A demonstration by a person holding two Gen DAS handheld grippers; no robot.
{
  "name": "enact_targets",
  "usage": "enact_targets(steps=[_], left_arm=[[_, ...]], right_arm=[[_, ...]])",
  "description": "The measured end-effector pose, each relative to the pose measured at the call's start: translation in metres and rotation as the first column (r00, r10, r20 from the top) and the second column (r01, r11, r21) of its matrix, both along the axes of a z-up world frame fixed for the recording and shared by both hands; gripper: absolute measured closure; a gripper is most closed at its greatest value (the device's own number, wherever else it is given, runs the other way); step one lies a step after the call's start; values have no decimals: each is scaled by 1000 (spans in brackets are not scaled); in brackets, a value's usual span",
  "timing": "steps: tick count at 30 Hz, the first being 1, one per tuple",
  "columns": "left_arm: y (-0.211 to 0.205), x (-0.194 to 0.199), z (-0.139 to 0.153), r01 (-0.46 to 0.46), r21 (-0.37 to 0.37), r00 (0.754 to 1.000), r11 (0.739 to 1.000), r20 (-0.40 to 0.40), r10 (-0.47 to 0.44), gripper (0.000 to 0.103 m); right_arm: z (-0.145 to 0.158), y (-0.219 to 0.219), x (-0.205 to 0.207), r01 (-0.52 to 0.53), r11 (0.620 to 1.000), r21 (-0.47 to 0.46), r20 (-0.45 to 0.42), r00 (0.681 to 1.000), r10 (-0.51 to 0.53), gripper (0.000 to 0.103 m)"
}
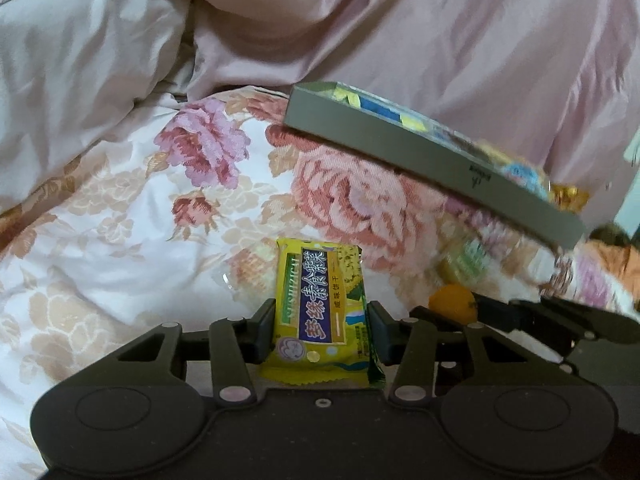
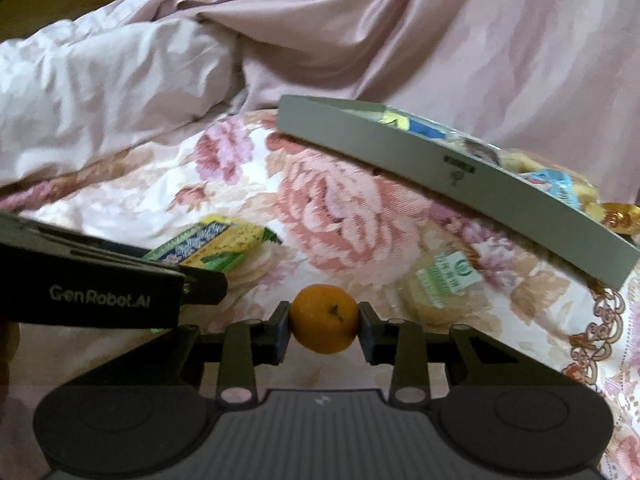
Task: Organize snacks
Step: 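Grasp the yellow biscuit packet with the left tool while the right tool grasps the mandarin, then carry both held snacks over the grey box and open both tools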
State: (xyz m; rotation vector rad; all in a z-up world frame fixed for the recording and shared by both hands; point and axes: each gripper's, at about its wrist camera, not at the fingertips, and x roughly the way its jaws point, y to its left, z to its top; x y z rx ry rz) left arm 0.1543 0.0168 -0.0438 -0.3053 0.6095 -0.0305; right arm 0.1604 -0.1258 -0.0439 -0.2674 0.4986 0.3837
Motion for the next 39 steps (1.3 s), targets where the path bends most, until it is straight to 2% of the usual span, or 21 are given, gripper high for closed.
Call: enact_targets(steps=[9,17,22,28,34,39], left_arm=[[-14,0,17,-65,-22,996,998,54,66,54],[-26,15,47,-116,-36,986,993,116,119,54],[-35,39,72,-133,-25,976,991,170,136,54],[-47,77,92,-151,-35,968,988,196,155,54],[-59,119,97,-163,-46,965,986,201,169,54],[-65,151,89,-191,-43,962,981,189,195,54]], right_arm=[[26,-25,0,50,995,83,47,997,-54,65],[53,-48,2,84,985,152,154,982,-108,64],[66,-60,21,80,982,170,207,971,-115,64],[71,-74,52,83,984,161,276,953,-126,64],[64,-83,82,86,980,181,278,951,-135,64],[55,-84,97,83,976,199,256,957,-134,64]])
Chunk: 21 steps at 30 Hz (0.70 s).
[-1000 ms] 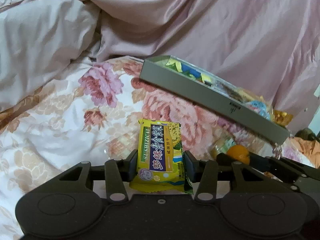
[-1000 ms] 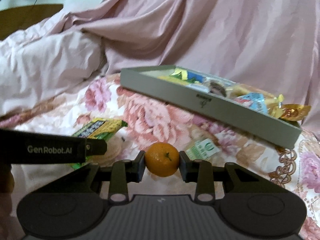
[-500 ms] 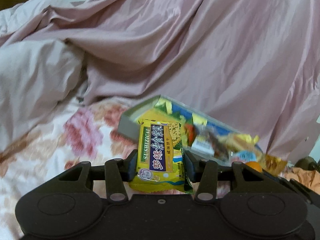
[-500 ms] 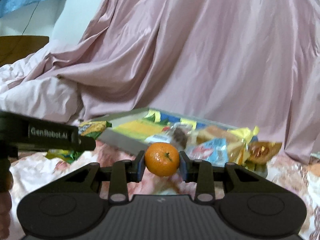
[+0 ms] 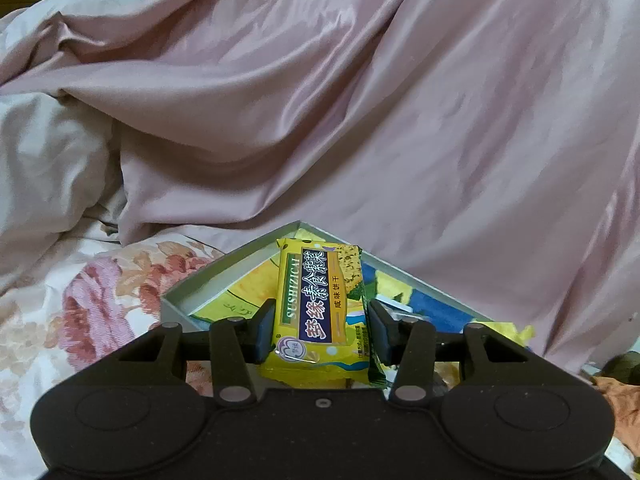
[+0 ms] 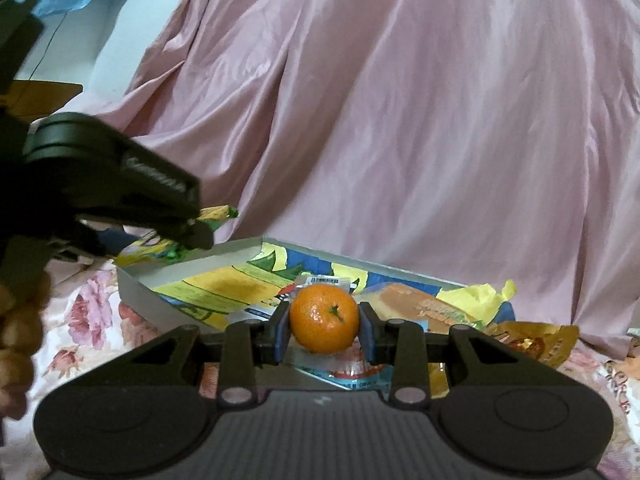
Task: Organize snacks
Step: 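Carry both held snacks over the grey box and open both tools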
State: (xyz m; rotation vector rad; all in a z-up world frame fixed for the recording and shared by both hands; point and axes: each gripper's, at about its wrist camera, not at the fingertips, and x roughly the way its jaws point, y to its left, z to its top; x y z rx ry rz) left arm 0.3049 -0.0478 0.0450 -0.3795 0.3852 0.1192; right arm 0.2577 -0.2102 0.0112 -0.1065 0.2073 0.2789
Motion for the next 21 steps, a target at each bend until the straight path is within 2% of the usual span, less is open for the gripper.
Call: enact_targets(steps=[9,21], left_arm=[[-9,28,-22,-4,13,999,1000,-41,5,54],[-19,32,-25,9,54,999,999,-54,-6,53]], right_arm=[[-10,-4,10,-12,998,55,-33,999,14,64],[-14,-4,11,-14,998,65,-52,998,17,63]])
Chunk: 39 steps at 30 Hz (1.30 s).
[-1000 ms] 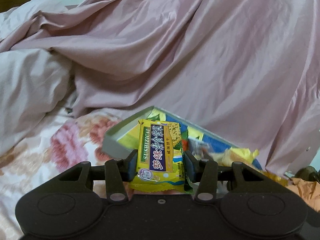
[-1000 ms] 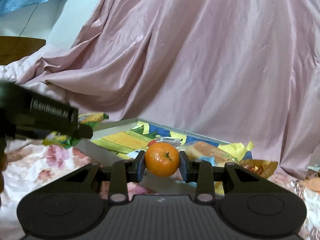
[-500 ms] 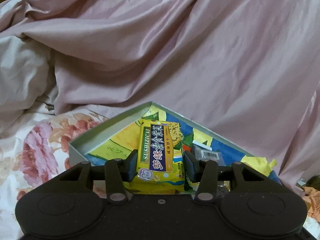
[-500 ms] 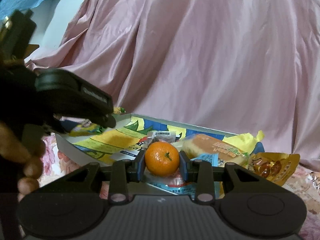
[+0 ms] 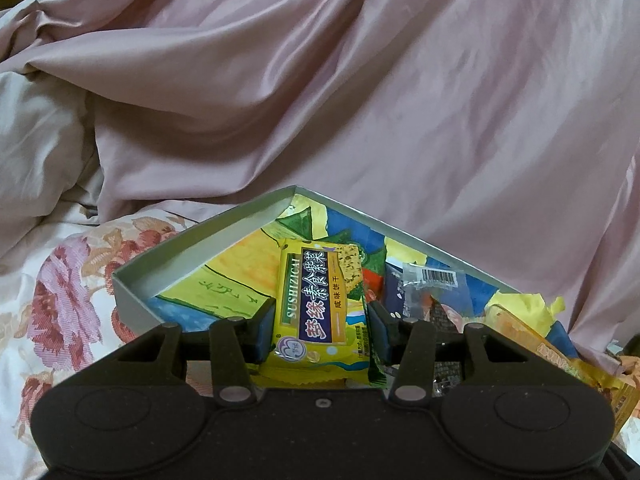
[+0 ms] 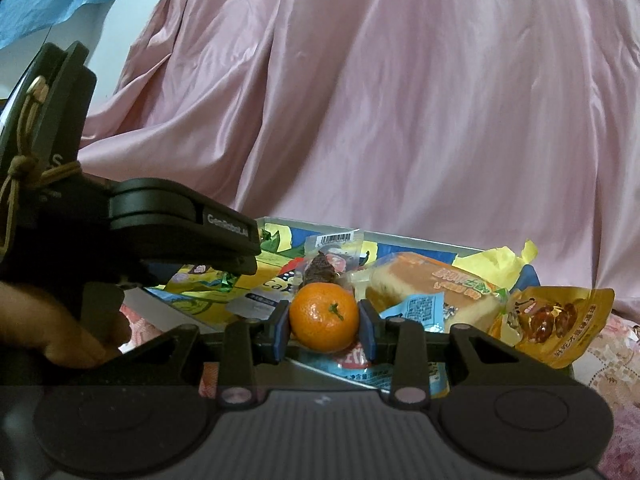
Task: Organize snacks
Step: 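Carry both held snacks over the grey box and open both tools, then withdraw both open tools and move toward the round cake and cracker packet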
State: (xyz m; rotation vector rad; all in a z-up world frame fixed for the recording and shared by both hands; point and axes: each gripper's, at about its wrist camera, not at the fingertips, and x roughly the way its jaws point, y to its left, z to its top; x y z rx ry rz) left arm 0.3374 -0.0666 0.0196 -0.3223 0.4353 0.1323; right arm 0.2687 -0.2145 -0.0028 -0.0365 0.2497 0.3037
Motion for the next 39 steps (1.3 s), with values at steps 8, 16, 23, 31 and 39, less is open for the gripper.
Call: enact_targets(steps=[8,16,23,31,39], left_arm=[[1,-4,5,-16,-21,1000,1000,2,16,37],[10,-23,15,-26,-25,999,999,32,27,14],[23,-50,29,-55,31,996,998,71,53,4],[41,-92,37,-100,81,991,992,96,92,1],[59,-130,40,-124,105,990,987,84,115,1]], right_arm=[[1,-2,1,-5,1000,9,0,1000,5,58],[5,1,-9,-7,1000,2,36,999,7,30],[13,2,-20,11,1000,3,79,997,-11,9],[21,6,-49,29,999,-26,169,985,-24,0],[27,8,-86,32,999,-37,171,985,-25,0]])
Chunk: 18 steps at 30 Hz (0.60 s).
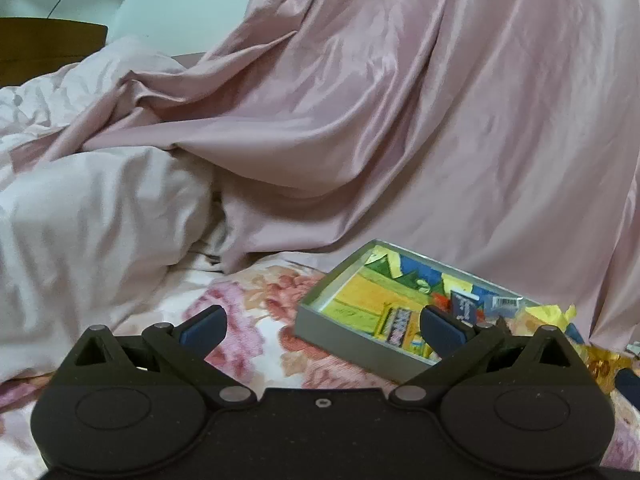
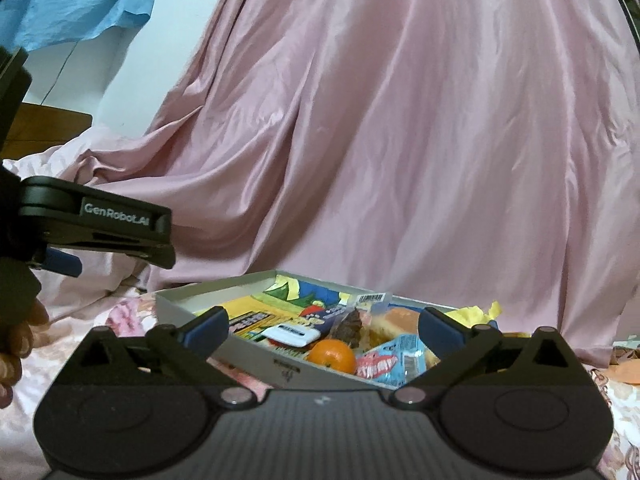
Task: Organize snacks
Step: 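Withdraw both open tools and move toward the round cake and cracker packet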
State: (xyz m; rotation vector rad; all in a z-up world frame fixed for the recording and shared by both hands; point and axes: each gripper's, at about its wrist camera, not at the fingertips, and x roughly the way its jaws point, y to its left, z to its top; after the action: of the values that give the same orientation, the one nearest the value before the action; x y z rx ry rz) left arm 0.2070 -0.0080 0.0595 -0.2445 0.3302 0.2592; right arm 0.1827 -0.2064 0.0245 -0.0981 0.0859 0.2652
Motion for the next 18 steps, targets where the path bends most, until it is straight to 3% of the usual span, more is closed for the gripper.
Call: enact_targets(steps=[8,18], left_arm=[[17,-43,-9,3,46,999,999,-34,-1,1],[35,-86,-38,1,30,994,1000,-113,2,1]], right_arm=[[2,3,-37,9,1000,5,-62,998,-9,0],[-7,10,-83,18,1000,2,-190,982,-17,0]])
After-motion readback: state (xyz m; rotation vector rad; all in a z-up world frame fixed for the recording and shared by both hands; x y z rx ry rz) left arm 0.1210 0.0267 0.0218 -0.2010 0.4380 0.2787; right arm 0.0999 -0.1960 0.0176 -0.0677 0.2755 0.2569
